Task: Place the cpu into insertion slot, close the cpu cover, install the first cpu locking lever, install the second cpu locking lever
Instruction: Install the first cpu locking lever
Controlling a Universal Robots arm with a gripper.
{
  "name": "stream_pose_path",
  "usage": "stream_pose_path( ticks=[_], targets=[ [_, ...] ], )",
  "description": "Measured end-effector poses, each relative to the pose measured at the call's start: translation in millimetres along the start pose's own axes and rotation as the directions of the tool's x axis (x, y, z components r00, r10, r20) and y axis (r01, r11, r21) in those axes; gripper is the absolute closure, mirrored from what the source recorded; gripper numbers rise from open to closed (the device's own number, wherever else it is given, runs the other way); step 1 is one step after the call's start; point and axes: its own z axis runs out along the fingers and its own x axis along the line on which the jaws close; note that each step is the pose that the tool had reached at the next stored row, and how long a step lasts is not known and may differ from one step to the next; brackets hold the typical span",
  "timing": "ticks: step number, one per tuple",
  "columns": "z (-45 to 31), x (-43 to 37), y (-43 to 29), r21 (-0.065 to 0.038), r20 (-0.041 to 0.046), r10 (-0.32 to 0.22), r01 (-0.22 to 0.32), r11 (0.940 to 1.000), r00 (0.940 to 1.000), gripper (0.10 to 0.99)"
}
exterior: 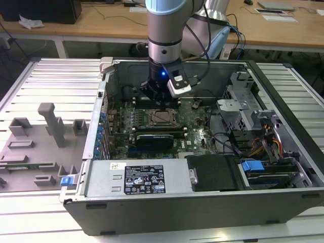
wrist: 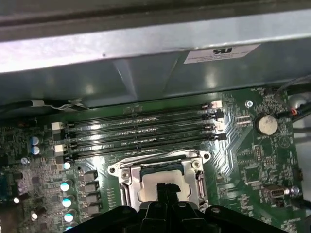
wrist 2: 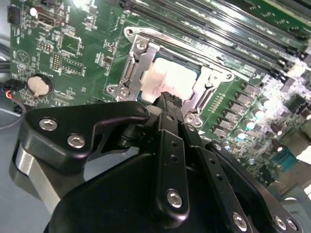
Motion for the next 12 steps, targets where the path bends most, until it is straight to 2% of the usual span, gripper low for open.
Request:
stream_pose_path(
  ticks=[2,5,7,12],
  targets=[
    [0.4,-1.1,0.2,-0.002,-0.0021,-0.044,0.044,0.999,0.999,0.98],
    [0.6,-1.1,-0.1,0.006,-0.003,-0.075,0.075,0.9972,0.9972,0.98],
    [0.5,-1.4,-2.8,0.009,-0.0039,-0.099,0.099,0.9951,0.9951,0.98],
    [0.2,-1.8,-10.6,0.019,-0.0042,-0.109,0.109,0.9938,0.994,0.98]
  ],
)
